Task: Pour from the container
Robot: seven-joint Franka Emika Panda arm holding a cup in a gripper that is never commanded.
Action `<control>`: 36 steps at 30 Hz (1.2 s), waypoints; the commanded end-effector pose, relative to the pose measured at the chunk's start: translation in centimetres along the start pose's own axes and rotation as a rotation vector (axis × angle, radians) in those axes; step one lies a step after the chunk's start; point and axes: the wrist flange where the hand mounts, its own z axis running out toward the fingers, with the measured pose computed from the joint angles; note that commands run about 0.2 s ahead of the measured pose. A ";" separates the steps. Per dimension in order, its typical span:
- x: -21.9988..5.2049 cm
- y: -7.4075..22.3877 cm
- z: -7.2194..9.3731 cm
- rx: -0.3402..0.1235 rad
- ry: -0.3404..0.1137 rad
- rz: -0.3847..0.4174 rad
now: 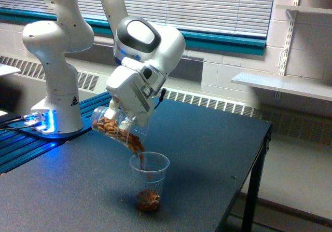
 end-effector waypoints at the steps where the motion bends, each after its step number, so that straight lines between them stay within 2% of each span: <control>1: 0.6 0.0 -0.1 -0.009 -0.002 -0.012; 21: 0.7 -0.2 0.5 -0.042 -0.025 -0.038; 36: 0.6 -0.2 0.8 -0.063 -0.038 -0.086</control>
